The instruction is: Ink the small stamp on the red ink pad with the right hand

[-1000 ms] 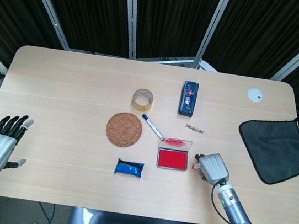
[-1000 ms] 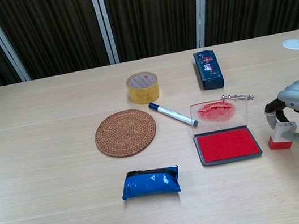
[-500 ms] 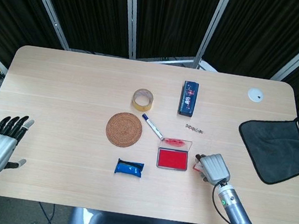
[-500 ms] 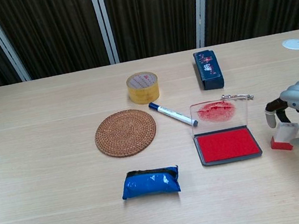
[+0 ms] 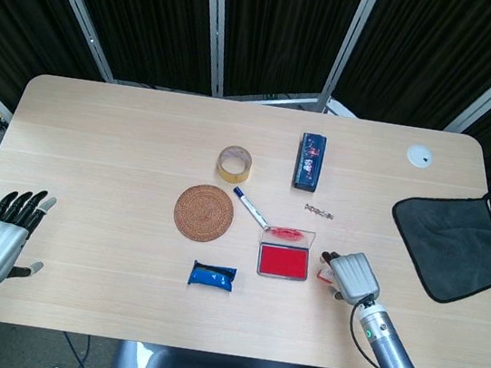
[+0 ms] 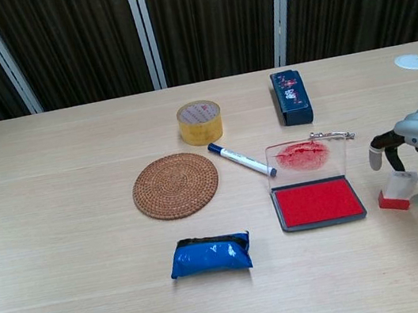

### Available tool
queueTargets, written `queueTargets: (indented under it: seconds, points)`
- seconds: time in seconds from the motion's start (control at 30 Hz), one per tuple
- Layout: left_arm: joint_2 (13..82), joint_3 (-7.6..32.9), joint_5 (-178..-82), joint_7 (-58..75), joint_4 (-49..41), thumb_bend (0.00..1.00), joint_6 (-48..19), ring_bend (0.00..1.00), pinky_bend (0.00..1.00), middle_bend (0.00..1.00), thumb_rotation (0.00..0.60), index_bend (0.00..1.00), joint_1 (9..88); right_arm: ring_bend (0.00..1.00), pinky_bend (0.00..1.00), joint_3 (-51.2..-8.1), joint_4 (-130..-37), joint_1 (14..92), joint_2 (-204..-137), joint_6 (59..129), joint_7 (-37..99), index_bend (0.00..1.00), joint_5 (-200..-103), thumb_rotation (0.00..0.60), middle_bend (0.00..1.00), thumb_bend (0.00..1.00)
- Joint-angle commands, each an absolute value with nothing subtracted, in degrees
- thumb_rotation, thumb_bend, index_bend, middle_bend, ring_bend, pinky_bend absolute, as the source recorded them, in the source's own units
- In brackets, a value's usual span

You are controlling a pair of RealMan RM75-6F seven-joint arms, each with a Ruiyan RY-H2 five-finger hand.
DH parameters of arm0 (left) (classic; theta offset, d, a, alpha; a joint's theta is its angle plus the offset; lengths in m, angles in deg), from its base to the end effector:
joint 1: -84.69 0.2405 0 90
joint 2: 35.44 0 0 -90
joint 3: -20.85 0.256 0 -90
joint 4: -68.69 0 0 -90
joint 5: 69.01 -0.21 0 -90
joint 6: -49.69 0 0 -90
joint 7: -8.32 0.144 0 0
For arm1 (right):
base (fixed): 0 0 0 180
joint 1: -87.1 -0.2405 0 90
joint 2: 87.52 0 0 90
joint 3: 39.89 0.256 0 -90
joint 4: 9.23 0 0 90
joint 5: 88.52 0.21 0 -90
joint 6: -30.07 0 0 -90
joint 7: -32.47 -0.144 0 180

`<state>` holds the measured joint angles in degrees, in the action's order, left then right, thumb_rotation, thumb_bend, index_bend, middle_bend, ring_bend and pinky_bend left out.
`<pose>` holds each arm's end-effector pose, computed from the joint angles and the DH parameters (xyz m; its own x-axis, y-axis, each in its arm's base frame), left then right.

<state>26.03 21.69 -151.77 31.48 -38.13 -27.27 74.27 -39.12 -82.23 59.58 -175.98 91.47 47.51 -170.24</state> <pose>-0.2630 0.1863 0.1271 0.5763 0.1680 0.7998 0.8172 -0.1235 -0.5629 -0.2614 -0.2812 -0.0096 0.6231 -0.2218 0.7500 -0.7649 -0.3727 0.5253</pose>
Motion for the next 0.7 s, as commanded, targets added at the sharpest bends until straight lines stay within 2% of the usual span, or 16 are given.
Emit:
queueTargets:
  seconds: [0.03,0.27,0.37,0.4,0.47,0.53,0.6,0.63,0.7]
  points:
    - [26.0,21.7,-151.9,31.4,-38.2,0.0,-27.3,0.0,0.0,0.0,0.6,0.0,74.3,0.93,1.0,-38.7,-85.0,60.1,-173.9,93.5,46.7,0.34,-171.3,0.6,0.47,0.09]
    - [25.2,22.0,-153.0,30.1,-38.6,0.0,-27.9,0.0,0.0,0.0,0.6,0.0,74.6,0.93,1.0,-38.7,-95.6,63.8,-164.8,103.2,43.2,0.33,-175.9,0.6,0.46,0.09]
    - [24.9,22.1,-153.5,29.5,-38.7,0.0,-28.3,0.0,0.0,0.0,0.6,0.0,74.7,0.86,0.87,-39.0,-97.9,66.1,-162.0,108.2,40.2,0.32,-177.6,0.6,0.43,0.08]
    - [24.7,22.2,-154.0,29.1,-38.8,0.0,-28.5,0.0,0.0,0.0,0.6,0.0,74.9,0.82,0.78,-39.4,-98.8,67.6,-160.6,110.9,38.1,0.31,-178.9,0.6,0.4,0.07]
    - [24.5,22.3,-154.8,28.3,-38.8,0.0,-28.8,0.0,0.0,0.0,0.6,0.0,75.0,0.68,0.59,-40.0,-99.3,69.8,-158.8,114.8,34.8,0.26,-180.4,0.6,0.32,0.05]
    - [24.4,22.4,-155.7,27.5,-38.6,0.0,-29.2,0.0,0.0,0.0,0.6,0.0,75.0,0.41,0.33,-40.8,-99.5,71.6,-157.6,117.0,32.2,0.17,-181.2,0.6,0.18,0.01]
    - [24.5,22.3,-156.5,26.7,-38.1,0.0,-29.8,0.0,0.0,0.0,0.6,0.0,75.1,0.2,0.14,-41.6,-99.6,72.9,-156.8,118.4,30.4,0.11,-181.7,0.6,0.08,0.0]
    - [24.6,22.4,-157.0,26.4,-37.9,0.0,-30.0,0.0,0.0,0.0,0.6,0.0,75.2,0.1,0.06,-41.9,-99.5,73.5,-156.5,119.1,29.8,0.08,-181.9,0.6,0.04,0.0]
    - [25.1,22.6,-159.4,24.6,-36.5,0.0,-31.2,0.0,0.0,0.0,0.6,0.0,75.3,0.02,0.0,-42.2,-98.5,75.7,-156.7,121.8,29.5,0.03,-182.1,0.6,0.0,0.0]
